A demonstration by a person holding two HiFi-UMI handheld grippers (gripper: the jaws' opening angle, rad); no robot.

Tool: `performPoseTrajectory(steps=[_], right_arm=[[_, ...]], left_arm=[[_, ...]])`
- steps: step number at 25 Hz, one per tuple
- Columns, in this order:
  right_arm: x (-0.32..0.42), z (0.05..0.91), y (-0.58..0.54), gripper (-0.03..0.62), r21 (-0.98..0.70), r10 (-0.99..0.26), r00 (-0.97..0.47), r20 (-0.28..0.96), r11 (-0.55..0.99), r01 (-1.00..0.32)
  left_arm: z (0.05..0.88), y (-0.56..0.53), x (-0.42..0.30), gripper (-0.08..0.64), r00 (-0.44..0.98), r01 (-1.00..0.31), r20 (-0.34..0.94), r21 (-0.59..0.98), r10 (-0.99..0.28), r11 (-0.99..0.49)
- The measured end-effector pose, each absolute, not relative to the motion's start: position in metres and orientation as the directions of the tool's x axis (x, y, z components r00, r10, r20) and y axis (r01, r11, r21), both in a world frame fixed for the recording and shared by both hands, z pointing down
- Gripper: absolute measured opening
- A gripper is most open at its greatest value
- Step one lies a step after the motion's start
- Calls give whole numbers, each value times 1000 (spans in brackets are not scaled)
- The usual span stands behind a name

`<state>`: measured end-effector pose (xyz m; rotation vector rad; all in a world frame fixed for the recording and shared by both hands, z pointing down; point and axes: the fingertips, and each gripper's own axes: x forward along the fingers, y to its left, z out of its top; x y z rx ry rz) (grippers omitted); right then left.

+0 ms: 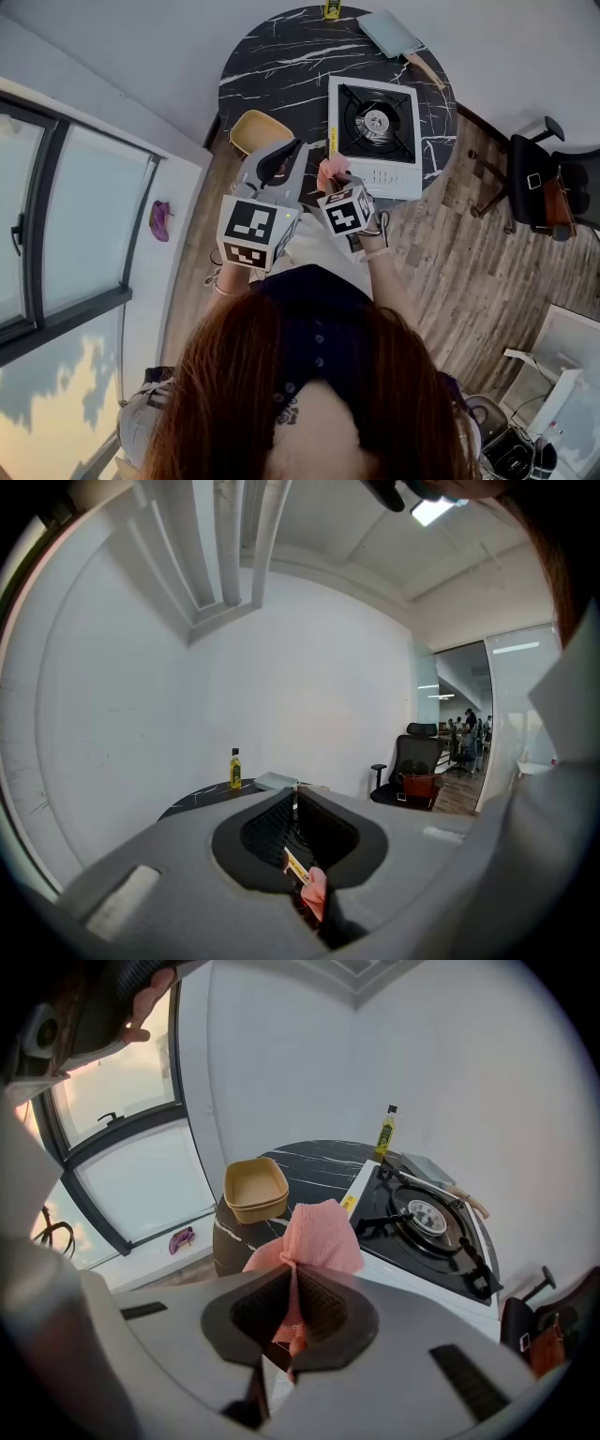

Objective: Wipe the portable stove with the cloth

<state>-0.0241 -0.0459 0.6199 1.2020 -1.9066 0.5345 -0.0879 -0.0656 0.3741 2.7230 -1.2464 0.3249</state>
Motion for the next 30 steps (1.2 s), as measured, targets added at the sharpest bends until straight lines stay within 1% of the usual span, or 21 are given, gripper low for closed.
performPoseTrajectory(steps=[8,12,19,30], right_arm=[[-26,618,-54,23,71,-550,-208,809,443,-894],[-29,620,-60,23,92,-544,-199,815,461,-883],[-34,621,-71,23,80,-516,-206,832,478,-875],[-34,621,-88,23,86,-520,-186,833,455,-887]], left_arm=[[370,-80,-88,23,660,-738,238,25,-713,-675],[368,-87,-90,23,668,-731,232,25,-707,-682],[364,-98,-94,23,669,-731,220,19,-710,-683],[364,-108,-94,23,676,-724,214,16,-705,-689]])
